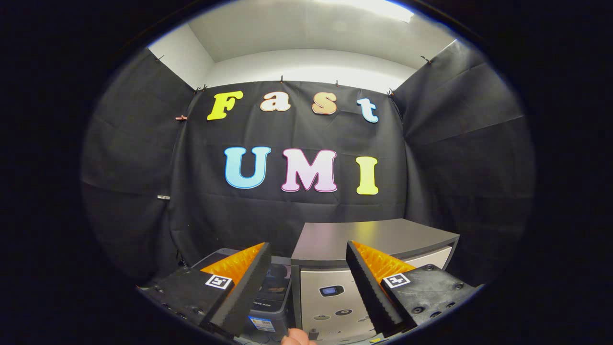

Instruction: Put the clothes into the washing machine and then close the washing machine lid.

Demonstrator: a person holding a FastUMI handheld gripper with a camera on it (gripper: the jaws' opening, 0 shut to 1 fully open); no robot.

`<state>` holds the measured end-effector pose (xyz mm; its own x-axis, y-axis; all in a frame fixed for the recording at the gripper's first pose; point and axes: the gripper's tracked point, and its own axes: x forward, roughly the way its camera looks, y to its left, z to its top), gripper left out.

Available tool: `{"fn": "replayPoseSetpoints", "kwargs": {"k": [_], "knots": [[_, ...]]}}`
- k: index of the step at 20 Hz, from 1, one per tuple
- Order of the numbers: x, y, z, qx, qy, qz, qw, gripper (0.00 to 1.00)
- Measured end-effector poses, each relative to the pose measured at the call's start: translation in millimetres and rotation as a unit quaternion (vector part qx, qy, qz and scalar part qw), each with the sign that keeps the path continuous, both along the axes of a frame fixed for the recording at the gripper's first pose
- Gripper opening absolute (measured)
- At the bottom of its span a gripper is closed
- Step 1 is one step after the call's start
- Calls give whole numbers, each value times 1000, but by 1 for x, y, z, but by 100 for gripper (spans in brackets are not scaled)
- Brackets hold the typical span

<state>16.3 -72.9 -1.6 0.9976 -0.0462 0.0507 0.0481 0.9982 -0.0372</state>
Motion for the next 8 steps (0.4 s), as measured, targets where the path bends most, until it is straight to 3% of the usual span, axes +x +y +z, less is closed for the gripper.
{"fn": "replayPoseSetpoints", "kwargs": {"k": [8], "knots": [[1, -6, 0, -1, 1, -9, 1000, 98]]}}
